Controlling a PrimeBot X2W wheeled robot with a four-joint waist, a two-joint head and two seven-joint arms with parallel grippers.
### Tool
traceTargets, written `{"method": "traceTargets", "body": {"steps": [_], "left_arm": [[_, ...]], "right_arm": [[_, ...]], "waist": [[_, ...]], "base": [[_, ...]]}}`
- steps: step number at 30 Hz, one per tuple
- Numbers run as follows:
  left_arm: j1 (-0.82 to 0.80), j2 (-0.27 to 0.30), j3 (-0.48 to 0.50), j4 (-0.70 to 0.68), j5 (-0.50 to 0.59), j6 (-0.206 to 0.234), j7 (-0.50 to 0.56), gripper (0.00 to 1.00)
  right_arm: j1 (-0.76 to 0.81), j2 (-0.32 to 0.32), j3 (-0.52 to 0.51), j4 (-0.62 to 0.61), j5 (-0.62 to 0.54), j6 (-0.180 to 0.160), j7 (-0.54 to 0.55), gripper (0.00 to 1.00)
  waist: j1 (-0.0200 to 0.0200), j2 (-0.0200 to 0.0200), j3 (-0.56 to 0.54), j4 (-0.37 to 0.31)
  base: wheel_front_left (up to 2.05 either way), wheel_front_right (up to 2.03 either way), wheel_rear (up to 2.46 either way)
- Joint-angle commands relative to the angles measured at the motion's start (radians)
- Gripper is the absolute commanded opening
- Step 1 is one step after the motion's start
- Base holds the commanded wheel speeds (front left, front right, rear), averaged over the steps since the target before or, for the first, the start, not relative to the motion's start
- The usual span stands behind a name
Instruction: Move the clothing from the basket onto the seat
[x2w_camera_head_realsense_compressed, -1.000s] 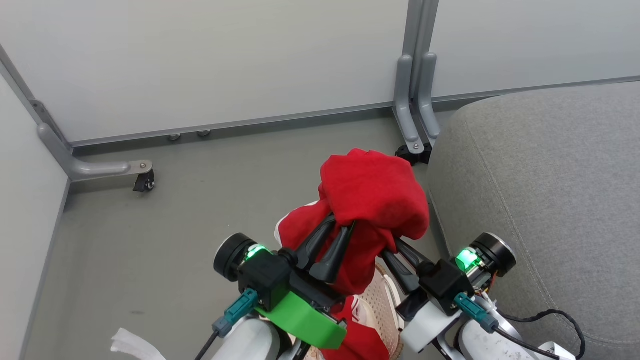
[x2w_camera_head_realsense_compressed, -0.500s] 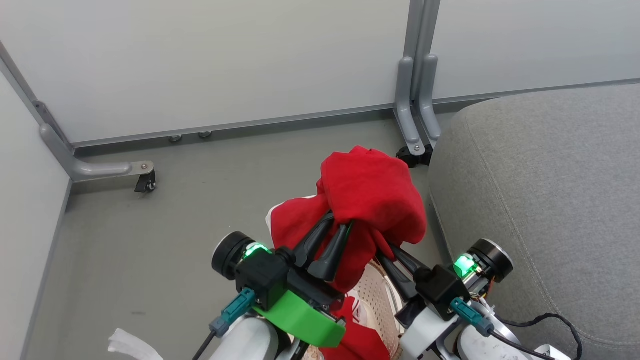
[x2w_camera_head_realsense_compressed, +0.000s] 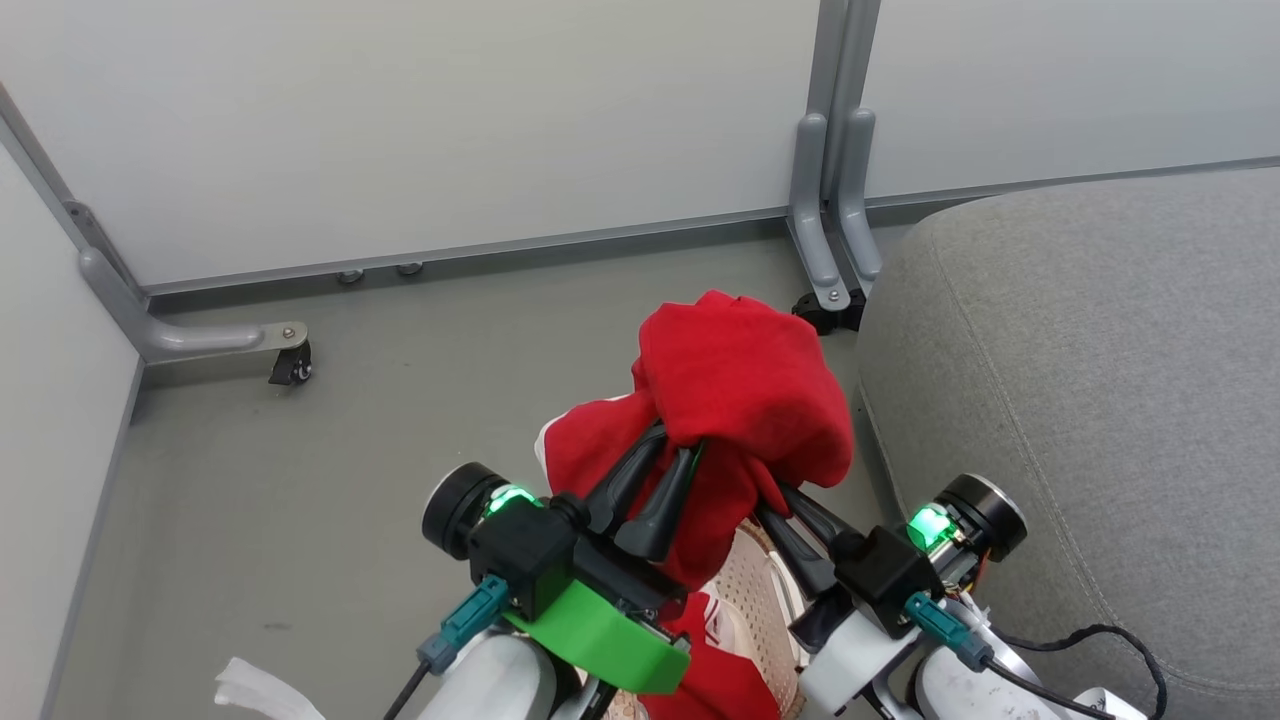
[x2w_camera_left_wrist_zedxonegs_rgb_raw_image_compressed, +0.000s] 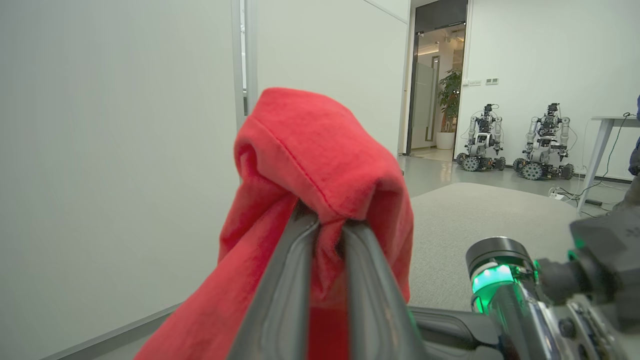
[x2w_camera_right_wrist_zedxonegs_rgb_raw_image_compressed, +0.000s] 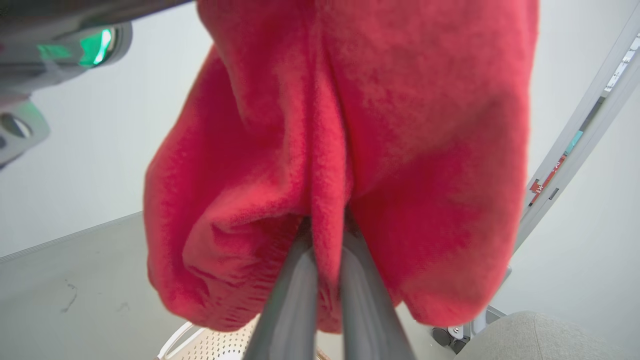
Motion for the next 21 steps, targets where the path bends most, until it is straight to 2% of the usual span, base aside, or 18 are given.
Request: {"method": "traceTargets", "body": {"steps": [1,4,5,6,7,16,21], "left_arm": [[0.002,0.003,0.002,-0.001,0.004,-0.003,0.0,0.0],[0.006,0.003,-0.001,0.009,-0.01,-0.003,0.0,0.0],[0.006,0.003,-0.005,0.012,-0.01,-0.003,0.0,0.21],[0.005,0.003,-0.008,0.014,-0.009,-0.003,0.0,0.67],[0.006,0.003,-0.014,0.019,-0.009,-0.004,0.0,1.0],[0.024,0.003,-0.007,0.036,0.004,-0.004,0.0,1.0],[0.062,0.004,0.033,0.04,0.029,-0.004,0.0,1.0]], "right_arm": [[0.001,0.002,-0.003,-0.008,0.007,0.0,-0.003,0.0],[0.001,0.006,-0.011,-0.023,0.009,0.0,-0.003,0.0],[0.002,0.007,-0.012,-0.026,0.009,0.0,-0.003,0.0],[0.0,0.009,-0.013,-0.032,0.01,0.0,-0.003,0.0],[-0.002,0.013,-0.016,-0.038,0.011,0.0,-0.003,0.0],[0.014,0.034,-0.073,-0.105,0.016,0.0,-0.003,0.0],[0.029,0.044,-0.121,-0.135,0.01,0.0,-0.003,0.0]], "waist": [[0.0,0.0,0.001,0.0],[0.0,0.0,0.003,0.0],[0.0,0.0,0.004,0.0],[0.0,0.0,0.005,0.0],[0.0,0.0,0.006,0.0],[0.0,0.0,0.005,0.006],[0.0,0.0,0.002,0.005]], "base": [[0.0,0.0,0.0],[0.0,0.0,0.0],[0.0,0.0,0.0],[0.0,0.0,0.0],[0.0,0.0,0.0],[0.0,0.0,0.0],[0.0,0.0,0.0]]}}
